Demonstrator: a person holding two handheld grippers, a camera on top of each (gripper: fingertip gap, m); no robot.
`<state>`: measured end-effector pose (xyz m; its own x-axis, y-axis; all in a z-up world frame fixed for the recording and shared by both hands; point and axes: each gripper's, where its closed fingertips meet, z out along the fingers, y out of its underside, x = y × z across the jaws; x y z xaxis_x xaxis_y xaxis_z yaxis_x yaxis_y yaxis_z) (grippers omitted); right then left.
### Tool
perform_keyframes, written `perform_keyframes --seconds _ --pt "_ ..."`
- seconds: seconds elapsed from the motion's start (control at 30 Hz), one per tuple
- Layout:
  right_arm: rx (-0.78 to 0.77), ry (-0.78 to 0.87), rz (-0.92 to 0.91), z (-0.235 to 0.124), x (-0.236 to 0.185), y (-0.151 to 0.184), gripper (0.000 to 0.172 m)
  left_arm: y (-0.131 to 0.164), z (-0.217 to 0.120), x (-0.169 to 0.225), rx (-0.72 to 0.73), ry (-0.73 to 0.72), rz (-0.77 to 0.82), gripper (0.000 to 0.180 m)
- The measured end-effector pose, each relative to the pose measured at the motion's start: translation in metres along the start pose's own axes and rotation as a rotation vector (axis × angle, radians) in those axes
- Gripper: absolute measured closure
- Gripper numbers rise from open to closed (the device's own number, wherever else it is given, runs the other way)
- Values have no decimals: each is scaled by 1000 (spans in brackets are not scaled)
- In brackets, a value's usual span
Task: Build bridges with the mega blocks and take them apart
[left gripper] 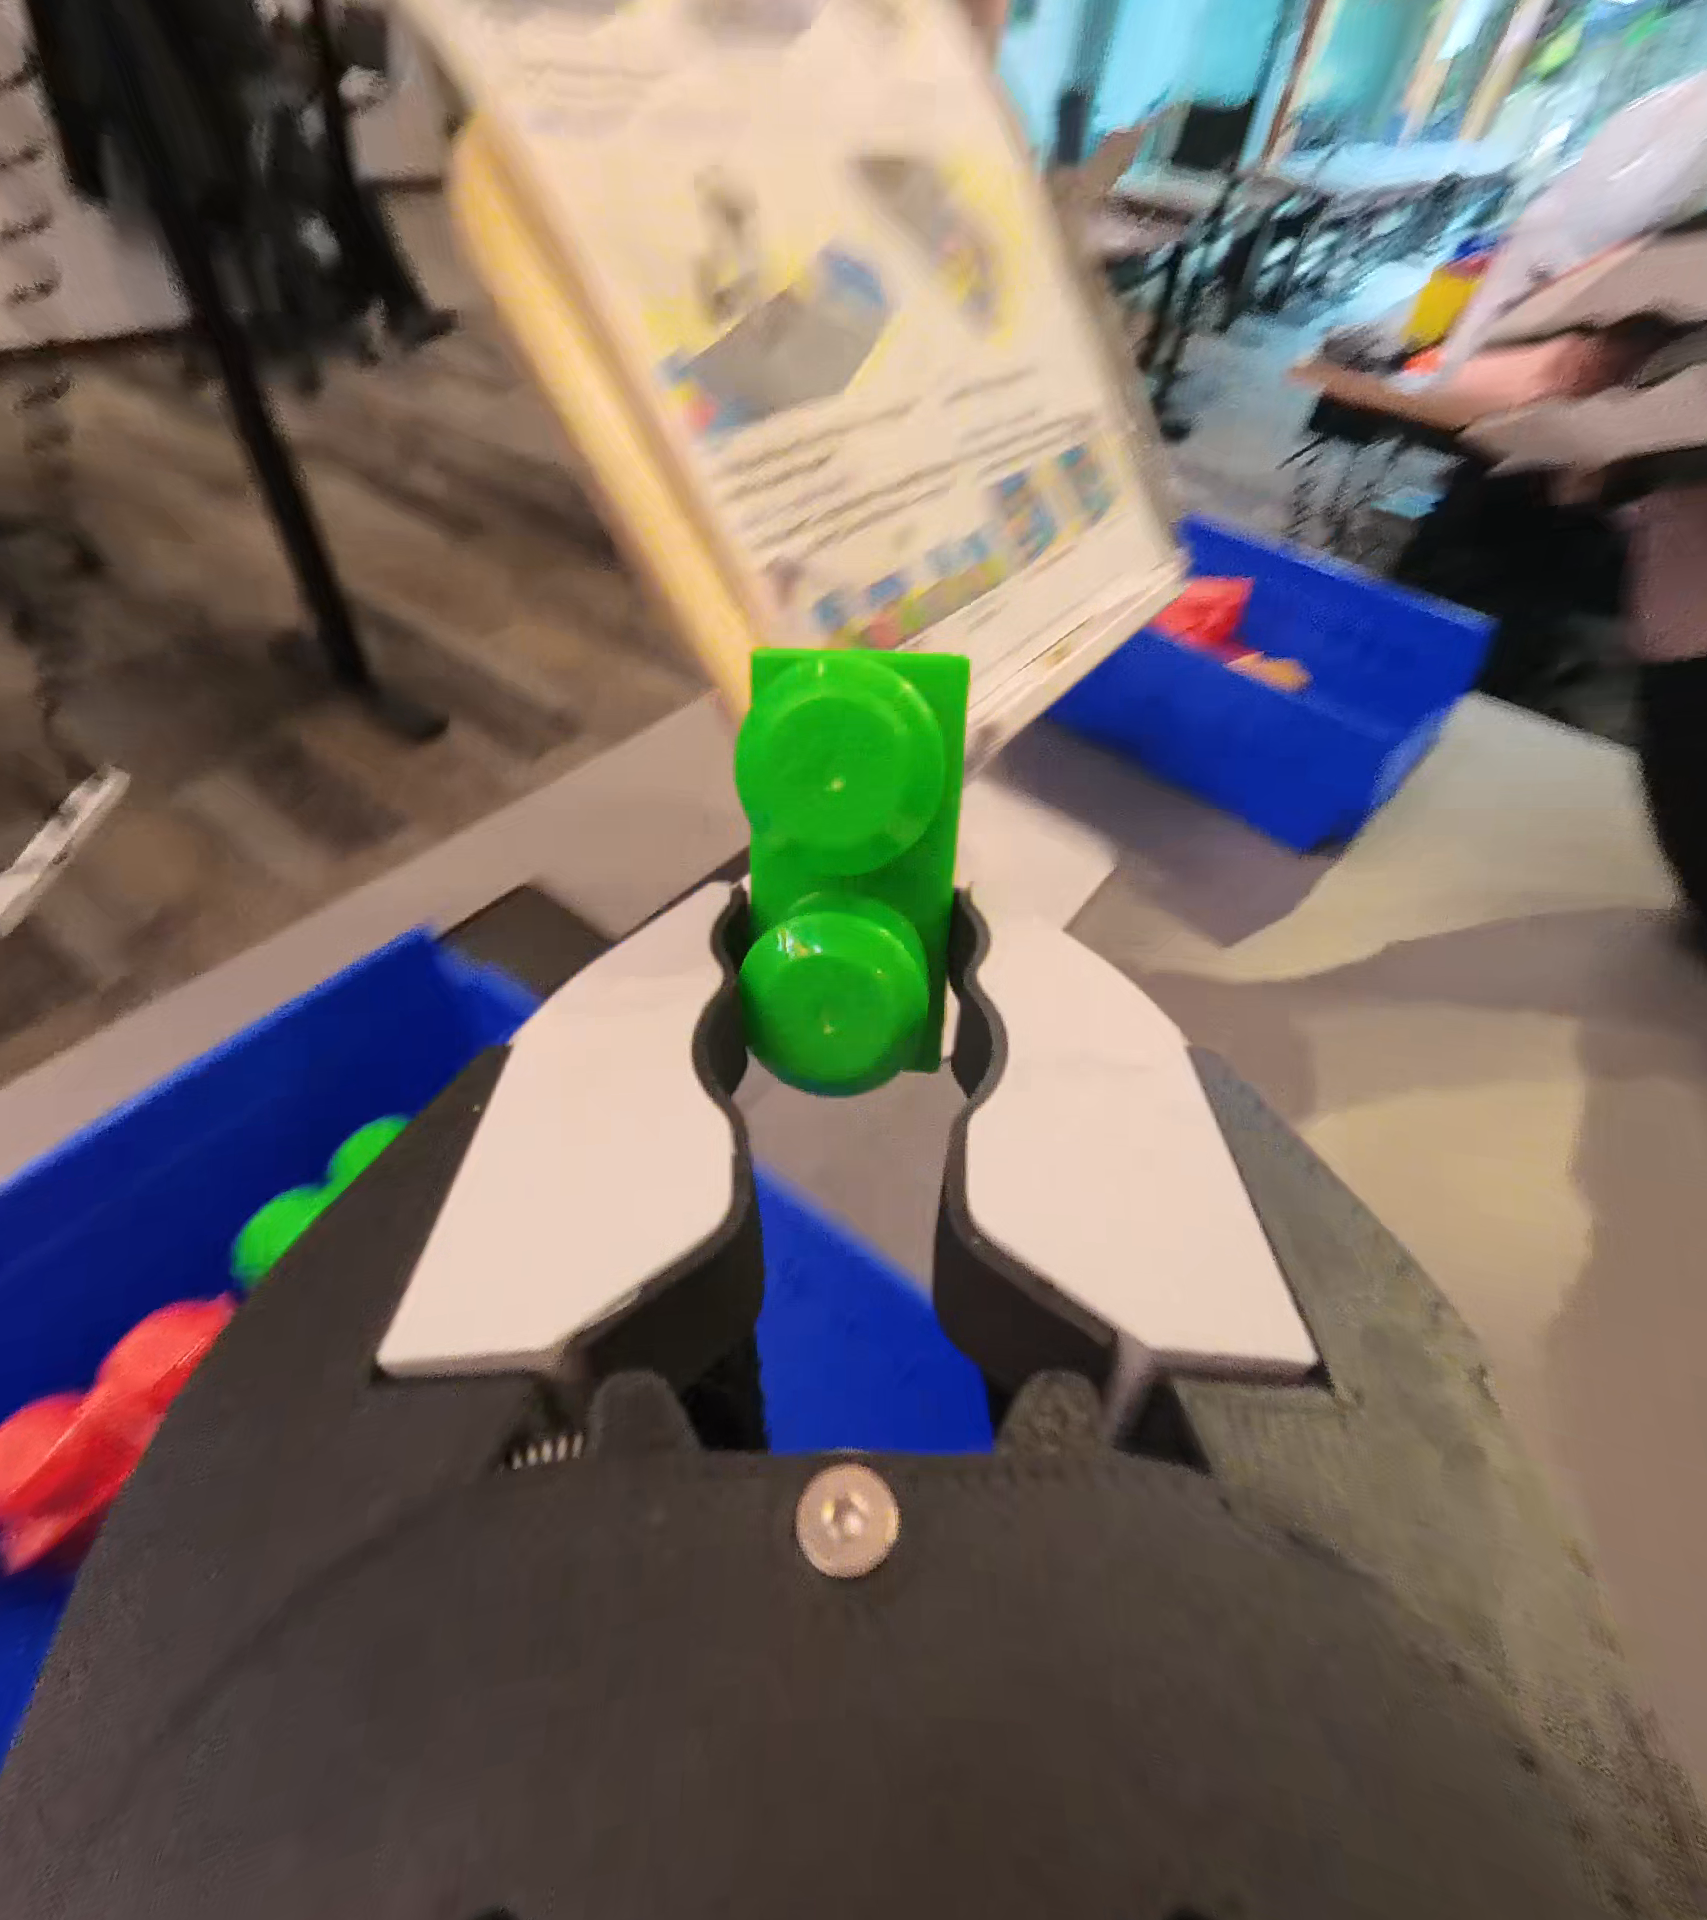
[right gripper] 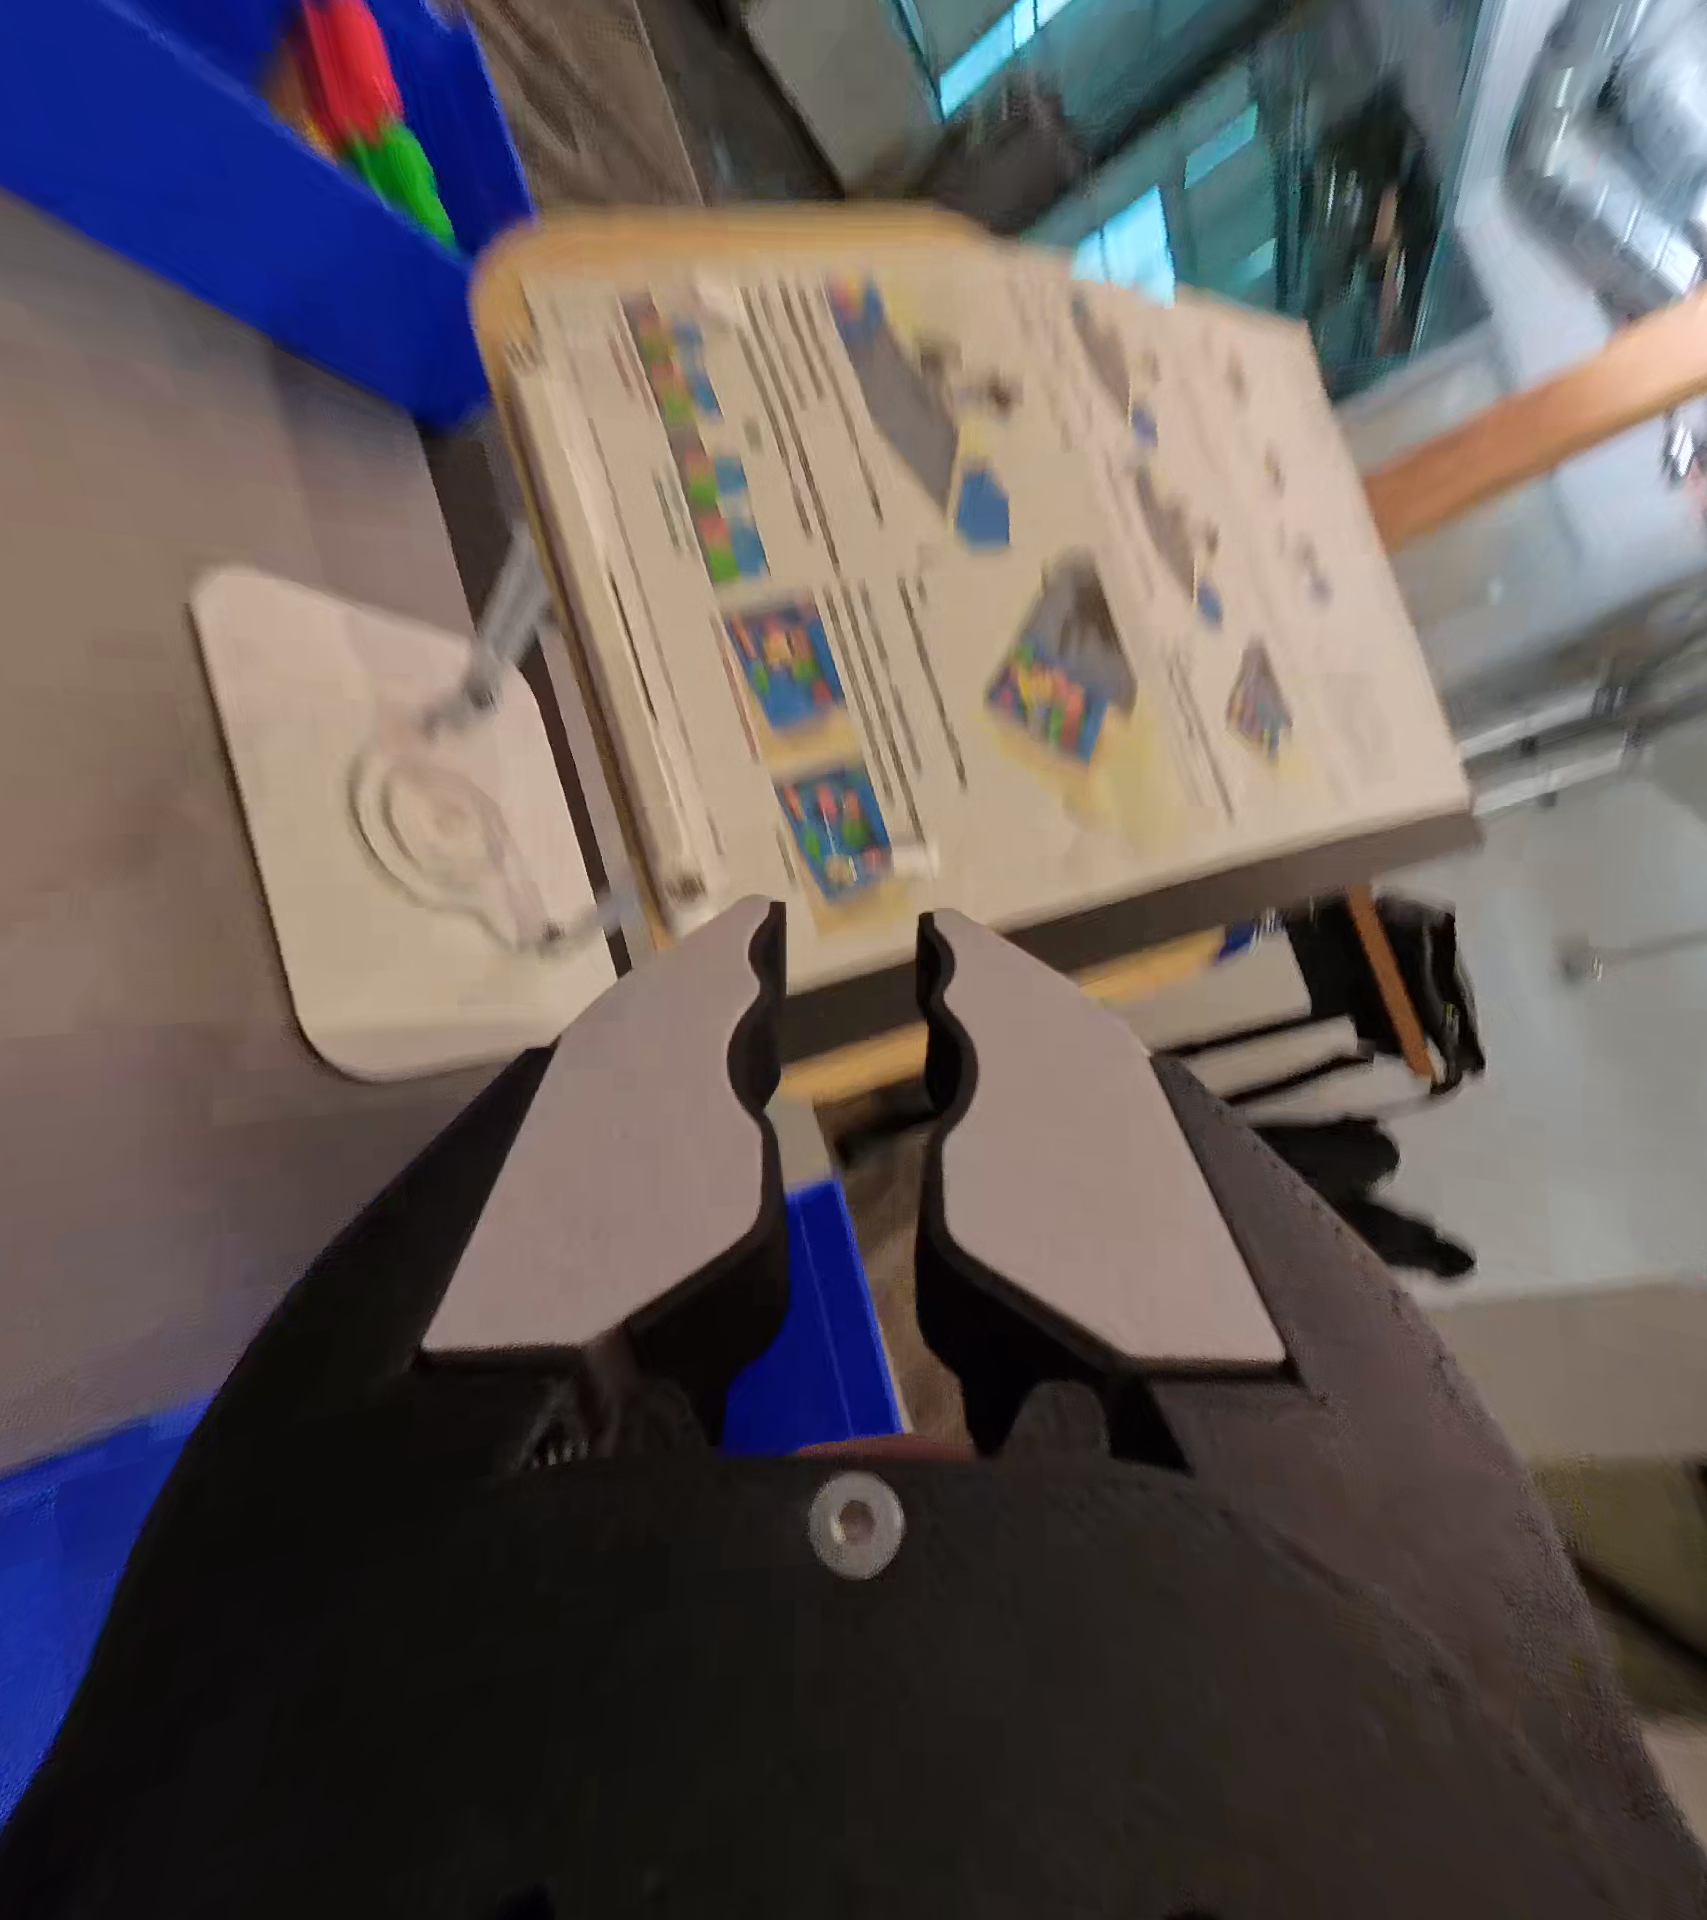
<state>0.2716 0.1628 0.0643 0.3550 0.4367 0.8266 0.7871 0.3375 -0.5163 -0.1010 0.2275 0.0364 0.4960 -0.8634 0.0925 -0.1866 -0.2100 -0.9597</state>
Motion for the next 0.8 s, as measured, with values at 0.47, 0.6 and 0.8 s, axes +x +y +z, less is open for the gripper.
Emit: perform_keyframes --seconds 0.47,0.6,0.8 --pt "468 25 -68 -6 -62 -130 151 -61 95 197 298 736 -199 145" --pt "486 37 -76 -12 -58 -131 154 -54 115 221 280 815 -250 145" --pt "479 24 -121 -12 -65 -134 154 -49 123 241 260 881 -280 145"
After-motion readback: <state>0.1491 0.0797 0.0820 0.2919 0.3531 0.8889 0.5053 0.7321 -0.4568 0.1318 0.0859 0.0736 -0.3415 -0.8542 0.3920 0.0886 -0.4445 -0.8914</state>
